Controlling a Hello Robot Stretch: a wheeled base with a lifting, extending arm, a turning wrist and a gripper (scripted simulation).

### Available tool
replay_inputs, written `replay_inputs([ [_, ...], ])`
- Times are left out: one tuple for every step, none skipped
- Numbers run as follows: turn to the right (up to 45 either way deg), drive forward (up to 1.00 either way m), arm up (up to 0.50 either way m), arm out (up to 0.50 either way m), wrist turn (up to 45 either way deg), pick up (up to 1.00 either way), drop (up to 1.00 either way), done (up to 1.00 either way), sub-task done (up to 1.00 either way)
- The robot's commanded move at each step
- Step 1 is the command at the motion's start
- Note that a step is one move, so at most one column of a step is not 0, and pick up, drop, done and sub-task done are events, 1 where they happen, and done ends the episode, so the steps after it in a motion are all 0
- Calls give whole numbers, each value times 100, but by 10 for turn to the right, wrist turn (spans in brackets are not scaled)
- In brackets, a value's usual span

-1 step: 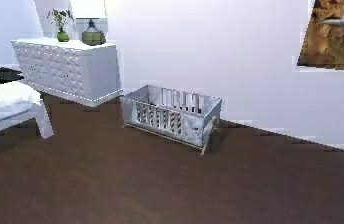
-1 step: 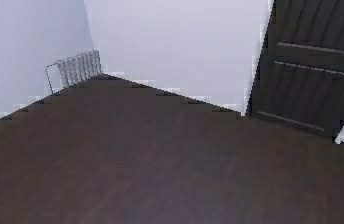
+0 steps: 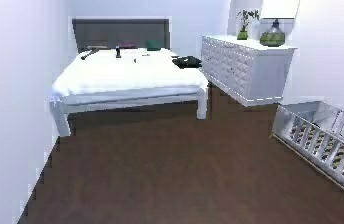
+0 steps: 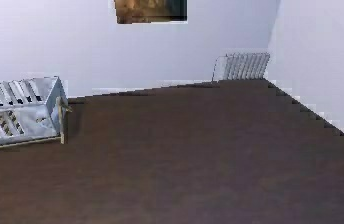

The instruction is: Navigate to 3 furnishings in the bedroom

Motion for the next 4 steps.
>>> replay_inputs([
  [-450, 0, 0, 0, 0, 0, 0, 0, 0],
  [-450, 0, 0, 0, 0, 0, 0, 0, 0],
  [-120, 0, 0, 0, 0, 0, 0, 0, 0],
  [0, 5, 0, 0, 0, 0, 0, 0, 0],
])
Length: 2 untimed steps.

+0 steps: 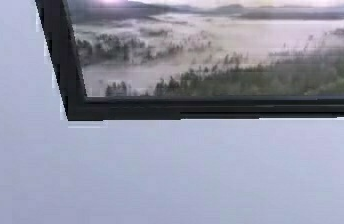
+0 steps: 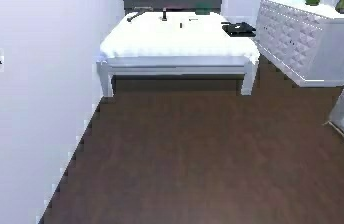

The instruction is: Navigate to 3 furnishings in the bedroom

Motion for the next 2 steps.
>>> replay_inputs([
  [-450, 0, 0, 0, 0, 0, 0, 0, 0],
  [-270, 0, 0, 0, 0, 0, 0, 0, 0],
])
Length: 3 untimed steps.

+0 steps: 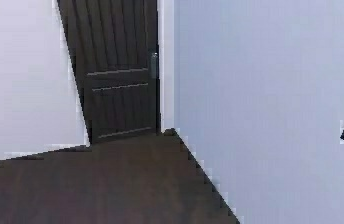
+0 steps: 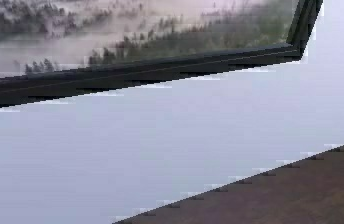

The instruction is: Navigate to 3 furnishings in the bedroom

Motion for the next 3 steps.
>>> replay_inputs([
  [0, 5, 0, 0, 0, 0, 0, 0, 0],
  [-450, 0, 0, 0, 0, 0, 0, 0, 0],
  [-180, 0, 0, 0, 0, 0, 0, 0, 0],
])
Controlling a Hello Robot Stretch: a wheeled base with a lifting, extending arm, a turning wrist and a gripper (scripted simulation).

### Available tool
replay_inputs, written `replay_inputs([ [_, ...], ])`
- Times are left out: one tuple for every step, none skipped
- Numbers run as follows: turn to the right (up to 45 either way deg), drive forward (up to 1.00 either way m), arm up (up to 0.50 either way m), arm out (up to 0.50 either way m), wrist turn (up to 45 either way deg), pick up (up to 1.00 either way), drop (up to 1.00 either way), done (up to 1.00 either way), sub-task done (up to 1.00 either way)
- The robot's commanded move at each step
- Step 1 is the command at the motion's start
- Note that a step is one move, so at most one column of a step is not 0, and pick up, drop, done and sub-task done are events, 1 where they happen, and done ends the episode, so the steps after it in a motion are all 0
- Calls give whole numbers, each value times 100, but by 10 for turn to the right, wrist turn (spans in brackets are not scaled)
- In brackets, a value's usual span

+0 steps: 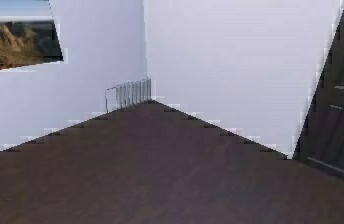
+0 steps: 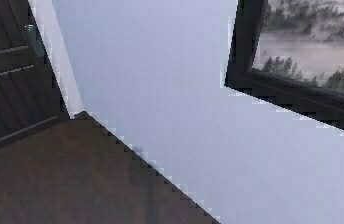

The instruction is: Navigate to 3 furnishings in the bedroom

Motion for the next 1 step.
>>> replay_inputs([
  [0, 45, 0, 0, 0, 0, 0, 0, 0],
])
